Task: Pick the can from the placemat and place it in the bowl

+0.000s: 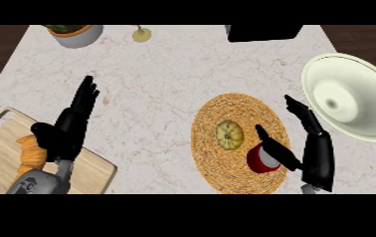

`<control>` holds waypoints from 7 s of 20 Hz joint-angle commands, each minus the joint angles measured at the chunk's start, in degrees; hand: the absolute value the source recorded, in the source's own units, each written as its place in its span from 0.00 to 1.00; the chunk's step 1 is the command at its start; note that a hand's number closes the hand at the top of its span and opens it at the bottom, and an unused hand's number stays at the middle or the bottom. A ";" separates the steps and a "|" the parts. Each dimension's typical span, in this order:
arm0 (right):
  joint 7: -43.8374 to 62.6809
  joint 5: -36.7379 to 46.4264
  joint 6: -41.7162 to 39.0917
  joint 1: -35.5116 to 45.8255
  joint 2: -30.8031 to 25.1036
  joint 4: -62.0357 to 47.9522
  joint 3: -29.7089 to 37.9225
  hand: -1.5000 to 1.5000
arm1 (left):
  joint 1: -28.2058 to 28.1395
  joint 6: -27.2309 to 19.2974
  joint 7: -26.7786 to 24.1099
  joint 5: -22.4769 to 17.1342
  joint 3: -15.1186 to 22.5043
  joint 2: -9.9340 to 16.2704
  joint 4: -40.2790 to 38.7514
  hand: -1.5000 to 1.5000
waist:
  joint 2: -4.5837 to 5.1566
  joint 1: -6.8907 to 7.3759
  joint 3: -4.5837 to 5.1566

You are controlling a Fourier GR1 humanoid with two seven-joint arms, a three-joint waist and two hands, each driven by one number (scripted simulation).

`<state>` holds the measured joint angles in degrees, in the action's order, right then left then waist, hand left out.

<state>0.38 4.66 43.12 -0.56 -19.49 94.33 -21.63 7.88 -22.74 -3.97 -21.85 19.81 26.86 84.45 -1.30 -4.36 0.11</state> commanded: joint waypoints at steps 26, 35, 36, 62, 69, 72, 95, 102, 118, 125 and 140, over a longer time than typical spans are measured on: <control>55.78 49.85 -24.26 -18.36 13.98 33.66 -4.80 0.00 | 3.30 1.26 1.13 5.69 2.25 -7.49 -1.15 0.50 | 1.53 4.75 -0.03; 50.77 45.64 -23.06 -22.81 12.18 34.97 -5.77 0.00 | 7.14 1.92 8.43 10.52 -1.39 -11.01 -0.23 0.50 | 1.26 3.91 -0.12; 48.97 43.86 -21.57 -21.64 12.62 33.01 -4.40 0.00 | 2.21 6.04 2.74 9.13 -3.49 -10.19 -0.34 0.50 | 1.26 4.13 -0.11; 22.26 22.61 -6.71 -23.39 13.29 16.94 -1.33 0.00 | 2.41 12.11 4.77 15.90 -10.82 -15.35 -0.65 0.50 | 1.28 4.10 -0.12; 28.24 28.68 -6.78 -21.45 14.80 11.34 -0.99 0.00 | 1.31 11.58 11.14 17.86 -9.97 -16.50 6.44 0.50 | 1.27 4.30 -0.11; 28.97 28.41 -7.82 -20.87 13.67 9.53 1.17 0.00 | 1.45 13.50 8.69 17.82 -10.79 -17.05 3.26 0.50 | 1.30 4.22 -0.11; 22.59 33.91 -12.48 -15.64 14.14 5.76 -4.84 1.00 | 4.70 15.80 9.39 20.21 -15.02 -20.54 0.28 0.50 | 1.28 4.04 -0.10; 21.95 28.53 -18.22 5.99 16.93 -1.41 3.25 1.00 | 0.62 15.35 7.98 21.64 -14.39 -20.59 2.99 0.50 | 1.34 4.72 -0.11; 50.74 59.15 -34.96 23.69 15.91 21.35 5.84 1.00 | 0.46 15.68 9.74 22.56 -13.34 -21.95 4.79 0.50 | 0.98 4.19 -0.01; 53.85 57.23 -42.68 37.83 14.18 15.15 15.68 1.00 | 4.40 15.34 10.63 23.32 -14.92 -22.21 2.27 0.50 | 1.32 4.52 -0.08; 44.15 53.34 -47.56 37.08 -3.43 -2.83 31.26 1.00 | 0.79 18.51 9.04 21.34 -16.80 -21.06 3.47 0.50 | 1.51 4.61 -0.11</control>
<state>47.82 56.90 -3.23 37.78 -17.98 97.47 7.55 7.97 -4.81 4.41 0.40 3.89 5.56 88.22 0.08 0.20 0.02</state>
